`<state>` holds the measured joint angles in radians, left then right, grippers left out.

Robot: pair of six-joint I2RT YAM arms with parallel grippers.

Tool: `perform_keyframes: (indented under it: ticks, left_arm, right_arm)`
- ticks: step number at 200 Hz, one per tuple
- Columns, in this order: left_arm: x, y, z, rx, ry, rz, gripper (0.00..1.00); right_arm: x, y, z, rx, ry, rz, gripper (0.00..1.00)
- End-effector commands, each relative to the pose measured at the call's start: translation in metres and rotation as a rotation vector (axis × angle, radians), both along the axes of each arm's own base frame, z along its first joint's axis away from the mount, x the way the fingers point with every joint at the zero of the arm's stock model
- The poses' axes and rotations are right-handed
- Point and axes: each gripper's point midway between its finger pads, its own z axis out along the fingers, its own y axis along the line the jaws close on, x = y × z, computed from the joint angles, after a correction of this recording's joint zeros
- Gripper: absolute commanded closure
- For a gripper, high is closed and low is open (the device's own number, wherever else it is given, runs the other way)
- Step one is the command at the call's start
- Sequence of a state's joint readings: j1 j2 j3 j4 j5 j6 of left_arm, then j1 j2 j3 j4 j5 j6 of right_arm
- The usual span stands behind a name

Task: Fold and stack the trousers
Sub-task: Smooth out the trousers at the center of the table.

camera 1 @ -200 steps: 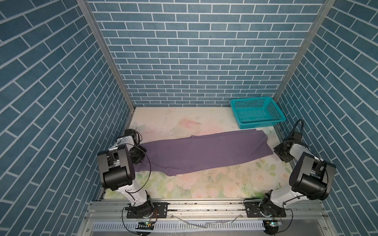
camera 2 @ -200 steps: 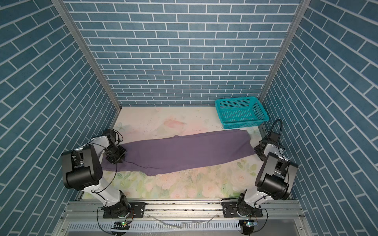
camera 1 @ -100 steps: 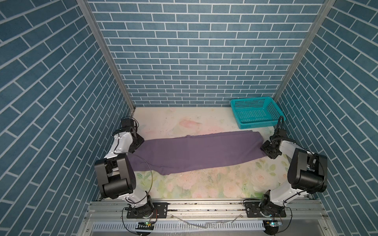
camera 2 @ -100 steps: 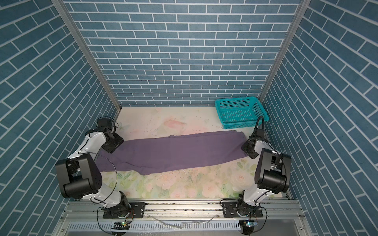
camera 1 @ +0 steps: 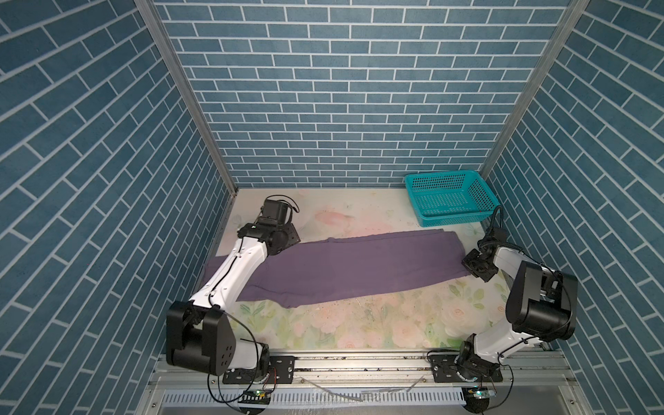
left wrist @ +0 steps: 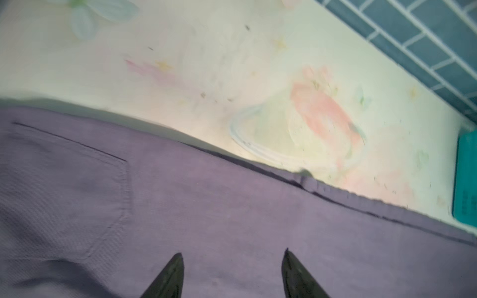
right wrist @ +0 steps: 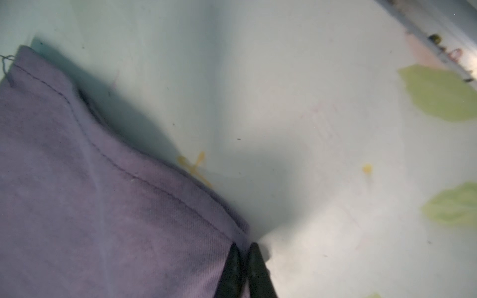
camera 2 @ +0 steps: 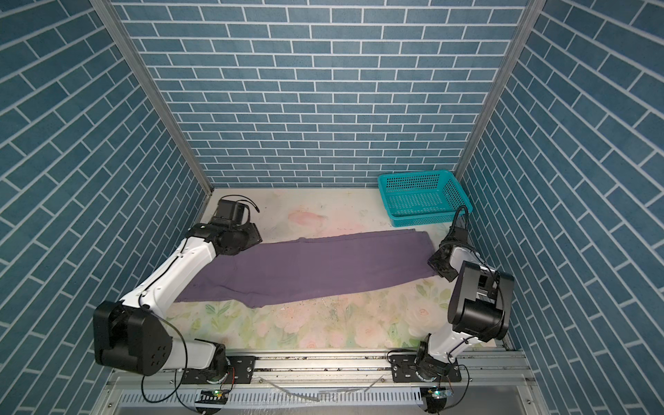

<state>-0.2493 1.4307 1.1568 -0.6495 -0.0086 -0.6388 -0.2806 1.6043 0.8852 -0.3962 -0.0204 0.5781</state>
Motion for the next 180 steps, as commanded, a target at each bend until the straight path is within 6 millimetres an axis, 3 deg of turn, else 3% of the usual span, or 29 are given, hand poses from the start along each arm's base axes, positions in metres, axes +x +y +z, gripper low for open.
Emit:
perform_keyframes:
  ticks: [1,35,90,106,140,180]
  left_arm:
    - [0.004,-0.039,-0.01,-0.011,0.021,-0.125,0.38]
    - [0.003,-0.075,-0.022,-0.06,0.042,-0.221,0.38]
    - [-0.009,-0.131,-0.04,-0.108,0.078,-0.362,0.38]
    - [-0.011,-0.144,-0.047,-0.106,0.086,-0.39,0.39]
    - [-0.015,-0.167,-0.058,-0.108,0.101,-0.423,0.4]
    - [-0.022,-0.189,-0.06,-0.117,0.085,-0.441,0.4]
  right_arm:
    - [-0.014,-0.012,0.013,-0.058,0.035,-0.044,0.65]
    - [-0.018,0.0,0.024,-0.037,-0.01,-0.022,0.45]
    - [-0.006,0.045,0.007,0.098,-0.057,0.082,0.34]
    - [-0.003,0.049,0.001,0.113,-0.055,0.086,0.3]
    - [-0.007,0.046,-0.017,0.097,-0.01,0.06,0.3]
    - [0.003,0.051,-0.037,0.151,-0.014,0.039,0.45]
